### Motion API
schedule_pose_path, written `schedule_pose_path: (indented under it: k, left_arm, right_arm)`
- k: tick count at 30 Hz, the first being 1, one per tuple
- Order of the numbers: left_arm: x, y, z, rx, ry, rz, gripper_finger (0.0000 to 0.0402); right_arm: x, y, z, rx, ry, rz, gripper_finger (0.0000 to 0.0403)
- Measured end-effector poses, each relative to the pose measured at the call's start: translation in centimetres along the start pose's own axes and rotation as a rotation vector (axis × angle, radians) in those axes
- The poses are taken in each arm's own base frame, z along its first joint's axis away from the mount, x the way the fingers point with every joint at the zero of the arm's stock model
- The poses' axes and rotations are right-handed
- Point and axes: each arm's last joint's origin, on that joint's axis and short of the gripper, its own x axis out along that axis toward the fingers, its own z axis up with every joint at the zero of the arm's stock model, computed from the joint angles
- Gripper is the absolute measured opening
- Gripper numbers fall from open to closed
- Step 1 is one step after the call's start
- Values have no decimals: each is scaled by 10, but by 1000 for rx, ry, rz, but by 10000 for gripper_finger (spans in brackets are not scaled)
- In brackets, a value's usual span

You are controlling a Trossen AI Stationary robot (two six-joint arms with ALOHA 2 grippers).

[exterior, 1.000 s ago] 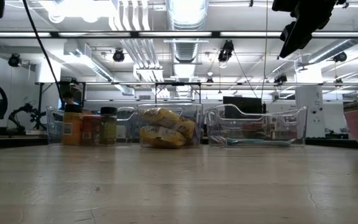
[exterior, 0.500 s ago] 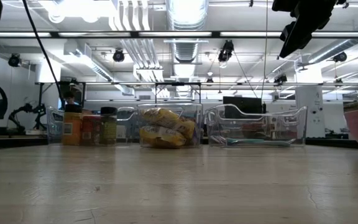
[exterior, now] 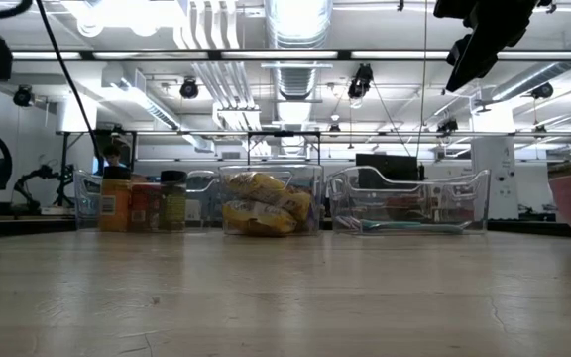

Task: Pick & Place Food Item
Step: Put the red seasoning can into the left transparent bin

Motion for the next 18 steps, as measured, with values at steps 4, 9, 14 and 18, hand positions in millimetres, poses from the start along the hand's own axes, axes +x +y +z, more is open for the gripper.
schedule_pose_path:
  k: [4,9,14,18]
  left_arm:
    - [11,3,4,0,-3,-1,224]
    - [21,4,5,17,17,-31,207]
    - [21,3,5,54,17,-55,169]
    - [19,1,5,89,-8,-93,169]
  right_arm:
    - [0,0,0,0,0,1,200]
    - [0,0,0,4,0,1,200]
    - [0,0,0,17,0,2,200]
    - [0,0,0,41,1,5,200]
